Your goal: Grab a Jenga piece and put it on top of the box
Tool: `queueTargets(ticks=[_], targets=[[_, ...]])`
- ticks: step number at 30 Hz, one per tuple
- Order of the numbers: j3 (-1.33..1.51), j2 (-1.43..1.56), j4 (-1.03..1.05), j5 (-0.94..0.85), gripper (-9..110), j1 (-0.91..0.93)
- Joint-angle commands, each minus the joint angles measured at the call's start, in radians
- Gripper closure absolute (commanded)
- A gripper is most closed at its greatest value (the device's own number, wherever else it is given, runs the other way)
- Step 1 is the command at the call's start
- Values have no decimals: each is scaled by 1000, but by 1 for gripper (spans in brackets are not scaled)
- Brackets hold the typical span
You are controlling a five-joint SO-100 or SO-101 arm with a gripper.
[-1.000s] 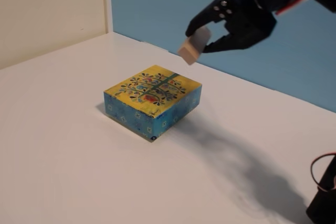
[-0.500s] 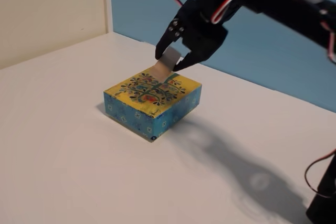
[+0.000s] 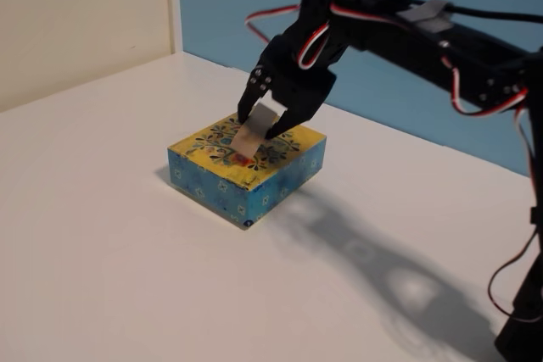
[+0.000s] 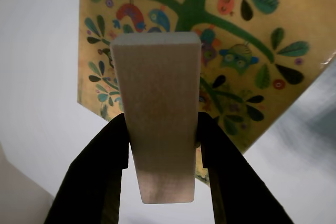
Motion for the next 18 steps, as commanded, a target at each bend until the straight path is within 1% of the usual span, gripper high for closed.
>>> queueTargets(ticks=[1,5,8,10,13,18], targets=[[-52,-3,-9,-12,102,12],[-52,-29,-12,-31,101,14],[-54,-37,-15,-32,87,17],[-54,-37,-17,-28,82,20],[-54,-35,-18,-23,78,26],[-54,-34,-18,-21,78,44]])
